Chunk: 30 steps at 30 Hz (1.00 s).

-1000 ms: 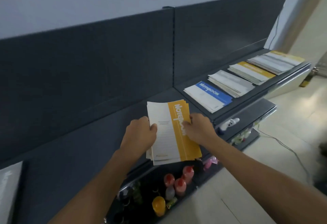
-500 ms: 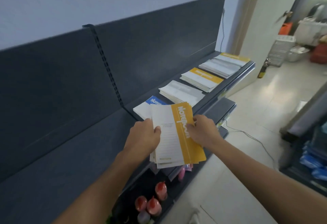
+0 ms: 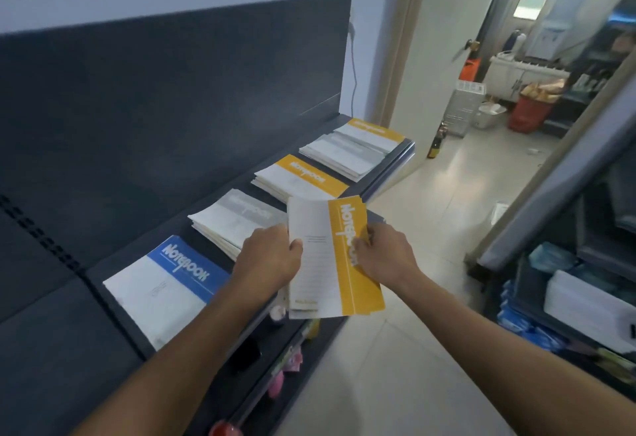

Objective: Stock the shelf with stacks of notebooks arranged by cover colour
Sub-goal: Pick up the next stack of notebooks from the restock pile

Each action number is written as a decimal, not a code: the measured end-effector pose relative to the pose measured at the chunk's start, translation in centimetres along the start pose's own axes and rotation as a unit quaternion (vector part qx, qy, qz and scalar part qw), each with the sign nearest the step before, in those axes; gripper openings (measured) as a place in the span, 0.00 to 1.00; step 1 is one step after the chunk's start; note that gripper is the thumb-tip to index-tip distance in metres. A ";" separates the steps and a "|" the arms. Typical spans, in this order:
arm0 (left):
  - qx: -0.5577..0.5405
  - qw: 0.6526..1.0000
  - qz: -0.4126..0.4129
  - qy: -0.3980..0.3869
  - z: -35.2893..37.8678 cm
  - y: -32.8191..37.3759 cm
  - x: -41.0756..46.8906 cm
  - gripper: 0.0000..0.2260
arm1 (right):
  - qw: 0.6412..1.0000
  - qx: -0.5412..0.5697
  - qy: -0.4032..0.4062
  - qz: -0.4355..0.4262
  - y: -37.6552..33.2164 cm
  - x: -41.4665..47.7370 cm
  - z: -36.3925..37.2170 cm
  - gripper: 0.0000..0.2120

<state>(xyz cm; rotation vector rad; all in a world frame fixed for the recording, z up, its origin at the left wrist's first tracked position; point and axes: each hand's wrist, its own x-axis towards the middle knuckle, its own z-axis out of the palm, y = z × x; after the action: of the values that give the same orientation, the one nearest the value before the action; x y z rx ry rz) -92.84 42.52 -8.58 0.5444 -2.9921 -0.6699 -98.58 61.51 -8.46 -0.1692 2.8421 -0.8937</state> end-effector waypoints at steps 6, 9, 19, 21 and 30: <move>0.009 1.000 0.016 -0.013 1.7 4.7 4.6 0.14 | 1.000 0.021 -0.007 0.021 3.3 5.0 -2.8 0.10; 0.009 1.000 0.016 -0.006 2.5 7.0 6.8 0.14 | 0.999 0.033 0.002 0.020 4.9 7.8 -4.1 0.09; 0.015 1.000 0.007 -0.003 7.0 17.9 15.9 0.12 | 0.996 0.090 -0.017 0.021 13.0 19.6 -10.5 0.06; 0.032 0.999 0.007 -0.010 7.8 20.6 18.1 0.13 | 0.994 0.102 -0.021 0.023 15.1 21.9 -12.0 0.06; 0.018 0.999 -0.037 0.005 10.7 27.9 24.8 0.10 | 0.994 0.091 -0.058 -0.004 19.6 31.5 -16.9 0.11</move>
<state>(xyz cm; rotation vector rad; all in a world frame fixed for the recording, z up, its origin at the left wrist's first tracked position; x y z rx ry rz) -126.40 62.06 -7.79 0.6611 -2.9924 -0.6177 -133.72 82.06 -9.65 -0.2039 2.6388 -1.0991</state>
